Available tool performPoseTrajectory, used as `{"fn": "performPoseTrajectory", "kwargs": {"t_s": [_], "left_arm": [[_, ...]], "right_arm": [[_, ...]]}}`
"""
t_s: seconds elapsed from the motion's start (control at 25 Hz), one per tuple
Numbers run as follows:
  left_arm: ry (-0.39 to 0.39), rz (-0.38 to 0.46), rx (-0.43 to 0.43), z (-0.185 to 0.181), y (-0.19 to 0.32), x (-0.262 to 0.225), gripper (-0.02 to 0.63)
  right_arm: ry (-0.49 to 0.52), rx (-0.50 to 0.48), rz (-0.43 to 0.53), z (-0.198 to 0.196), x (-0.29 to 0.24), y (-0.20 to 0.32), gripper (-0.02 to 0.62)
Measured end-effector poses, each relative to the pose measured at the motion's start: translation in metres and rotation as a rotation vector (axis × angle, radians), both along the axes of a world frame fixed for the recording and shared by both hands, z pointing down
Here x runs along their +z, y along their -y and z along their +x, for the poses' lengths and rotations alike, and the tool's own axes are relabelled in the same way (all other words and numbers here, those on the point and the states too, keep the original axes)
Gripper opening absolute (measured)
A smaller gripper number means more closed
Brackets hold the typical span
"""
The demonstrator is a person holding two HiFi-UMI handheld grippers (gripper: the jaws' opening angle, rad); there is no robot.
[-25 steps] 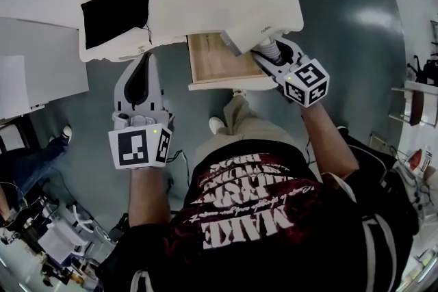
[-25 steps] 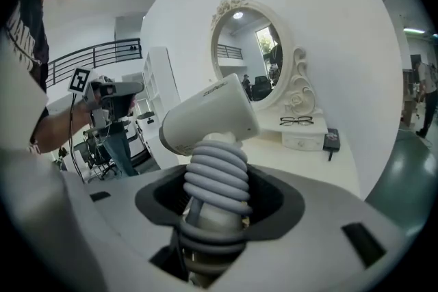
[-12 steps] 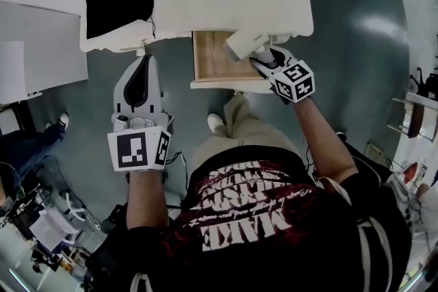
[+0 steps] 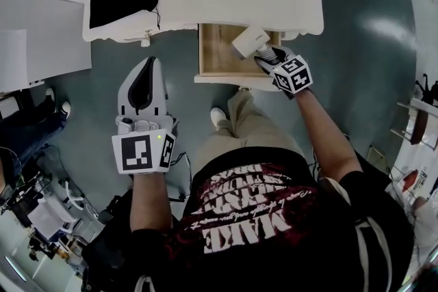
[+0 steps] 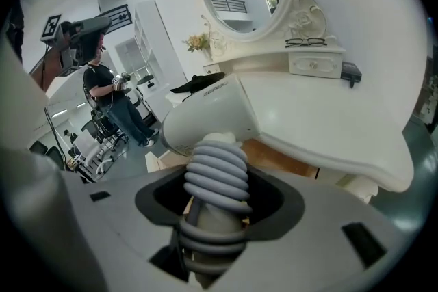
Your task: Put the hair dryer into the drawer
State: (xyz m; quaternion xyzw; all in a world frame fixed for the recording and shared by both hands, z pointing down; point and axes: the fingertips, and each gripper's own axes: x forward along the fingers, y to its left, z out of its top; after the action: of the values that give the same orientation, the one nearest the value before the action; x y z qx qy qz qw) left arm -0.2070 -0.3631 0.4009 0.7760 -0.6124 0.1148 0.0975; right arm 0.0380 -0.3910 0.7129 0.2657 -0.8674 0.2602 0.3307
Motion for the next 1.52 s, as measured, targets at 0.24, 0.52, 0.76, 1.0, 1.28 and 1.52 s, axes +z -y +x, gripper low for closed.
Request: {"fn": "performPoseTrajectory", "kwargs": {"t_s": [0.24,0.52,0.76,1.0,1.28,1.52], "left_arm": [[0.004,-0.024,-0.012,0.002,-0.009,0.011,0.005],[0.015,-0.038,-0.017,0.003,-0.013,0.015,0.005],[0.021,-0.039,-0.037,-0.004,-0.023,0.015,0.005],[0.025,-0.022,-0.046,-0.011,-0.036,0.005,0.005],[0.019,0.019,-0.024,-0.014,-0.051,-0.008,0.005],[0.012,0.058,0.018,-0.008,-0.065,-0.021,0.005]], "right_arm": [[-0.038,-0.032,-0.039,0.001,0.027,-0.006,0.235],[-0.124,-0.066,-0.128,0.003,0.059,-0.008,0.236],[-0.261,-0.063,-0.282,0.003,0.092,-0.016,0.242],[-0.322,-0.003,-0.291,0.008,0.096,-0.016,0.370],[-0.260,0.037,-0.078,0.008,0.033,-0.013,0.281],[-0.116,0.110,0.175,0.003,-0.056,-0.017,0.005]]}}
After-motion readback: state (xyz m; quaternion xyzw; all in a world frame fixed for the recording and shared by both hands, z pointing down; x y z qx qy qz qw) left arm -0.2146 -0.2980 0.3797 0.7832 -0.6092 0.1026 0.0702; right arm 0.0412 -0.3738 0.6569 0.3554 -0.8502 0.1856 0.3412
